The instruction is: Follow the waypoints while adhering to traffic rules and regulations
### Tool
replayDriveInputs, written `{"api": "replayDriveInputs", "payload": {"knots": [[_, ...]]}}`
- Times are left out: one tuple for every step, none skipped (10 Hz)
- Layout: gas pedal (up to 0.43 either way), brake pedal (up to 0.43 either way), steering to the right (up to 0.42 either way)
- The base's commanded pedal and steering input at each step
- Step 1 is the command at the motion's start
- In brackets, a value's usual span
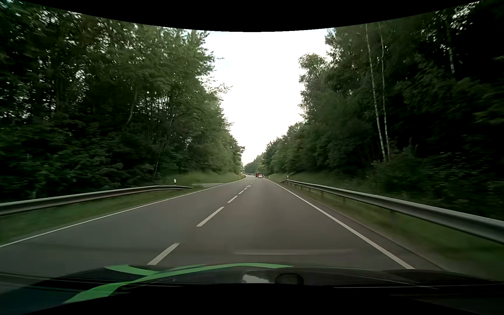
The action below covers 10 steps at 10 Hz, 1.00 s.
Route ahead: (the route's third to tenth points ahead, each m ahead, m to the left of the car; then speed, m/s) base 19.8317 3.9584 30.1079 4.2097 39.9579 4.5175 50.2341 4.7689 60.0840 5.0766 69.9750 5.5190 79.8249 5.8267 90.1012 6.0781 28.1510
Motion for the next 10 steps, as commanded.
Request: {"api": "replayDriveInputs", "payload": {"knots": [[0.299,0.000,-0.006],[0.299,0.000,-0.006],[0.280,0.000,-0.006],[0.280,0.000,-0.006],[0.280,0.000,-0.006],[0.280,0.000,-0.006],[0.280,0.000,-0.006],[0.280,0.000,-0.006],[0.280,0.000,-0.006],[0.280,0.000,-0.006]]}}
